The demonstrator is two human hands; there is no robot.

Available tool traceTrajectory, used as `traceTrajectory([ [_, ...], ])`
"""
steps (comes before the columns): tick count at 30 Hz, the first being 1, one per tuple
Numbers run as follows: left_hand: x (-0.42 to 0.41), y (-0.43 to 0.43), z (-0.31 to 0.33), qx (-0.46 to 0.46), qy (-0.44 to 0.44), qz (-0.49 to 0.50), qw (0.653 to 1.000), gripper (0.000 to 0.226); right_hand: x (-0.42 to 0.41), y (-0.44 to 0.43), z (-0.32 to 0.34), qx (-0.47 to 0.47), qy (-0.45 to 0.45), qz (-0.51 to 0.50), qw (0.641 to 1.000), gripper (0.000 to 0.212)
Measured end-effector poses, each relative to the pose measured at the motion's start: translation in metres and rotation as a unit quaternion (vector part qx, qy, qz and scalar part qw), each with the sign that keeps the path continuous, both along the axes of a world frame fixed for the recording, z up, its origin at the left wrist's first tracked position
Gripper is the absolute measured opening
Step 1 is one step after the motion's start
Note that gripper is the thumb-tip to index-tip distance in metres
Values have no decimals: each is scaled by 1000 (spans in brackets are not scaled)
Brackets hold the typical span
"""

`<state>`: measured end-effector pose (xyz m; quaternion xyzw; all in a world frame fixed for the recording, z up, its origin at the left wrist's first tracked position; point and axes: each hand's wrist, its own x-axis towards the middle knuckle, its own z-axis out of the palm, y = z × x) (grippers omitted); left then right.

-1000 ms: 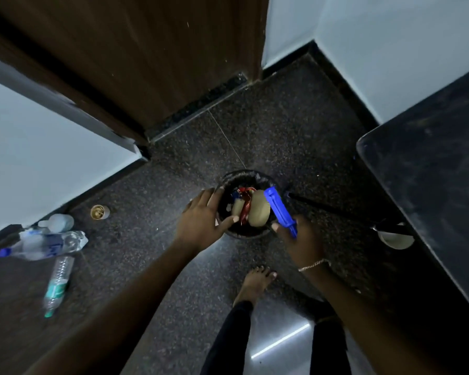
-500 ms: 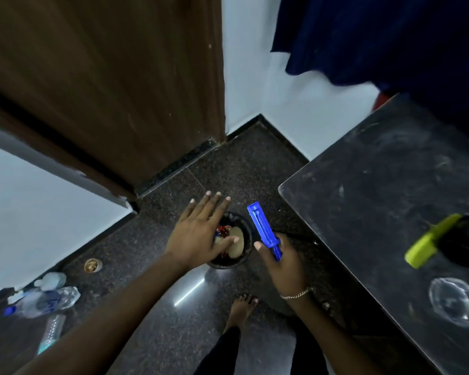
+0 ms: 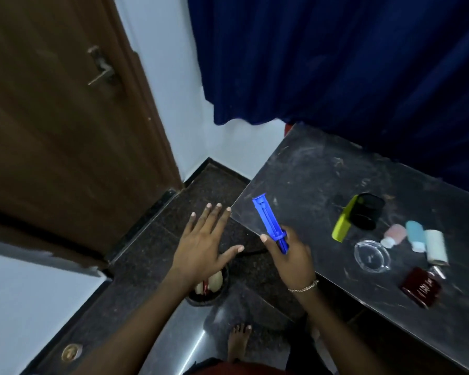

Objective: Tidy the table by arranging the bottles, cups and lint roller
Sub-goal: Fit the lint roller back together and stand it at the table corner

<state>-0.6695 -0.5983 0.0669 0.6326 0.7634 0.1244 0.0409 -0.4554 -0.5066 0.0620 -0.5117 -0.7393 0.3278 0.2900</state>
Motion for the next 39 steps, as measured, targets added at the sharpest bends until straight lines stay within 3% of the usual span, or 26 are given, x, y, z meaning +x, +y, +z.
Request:
traceTrajectory([
  [12, 100, 121, 28, 61, 10, -136, 989, 91, 109, 55, 34, 44, 5, -132, 990, 41],
  [26, 274, 245, 23, 48, 24, -287, 956, 87, 279, 135, 35, 56, 7, -273, 960, 36],
  [31, 352, 288, 9, 17, 46, -360, 932, 82, 349, 164, 26, 43, -6, -326, 944, 37],
  [39, 457, 349, -22, -125, 103, -452, 877, 77, 436, 192, 7, -3, -23, -355, 935, 44],
])
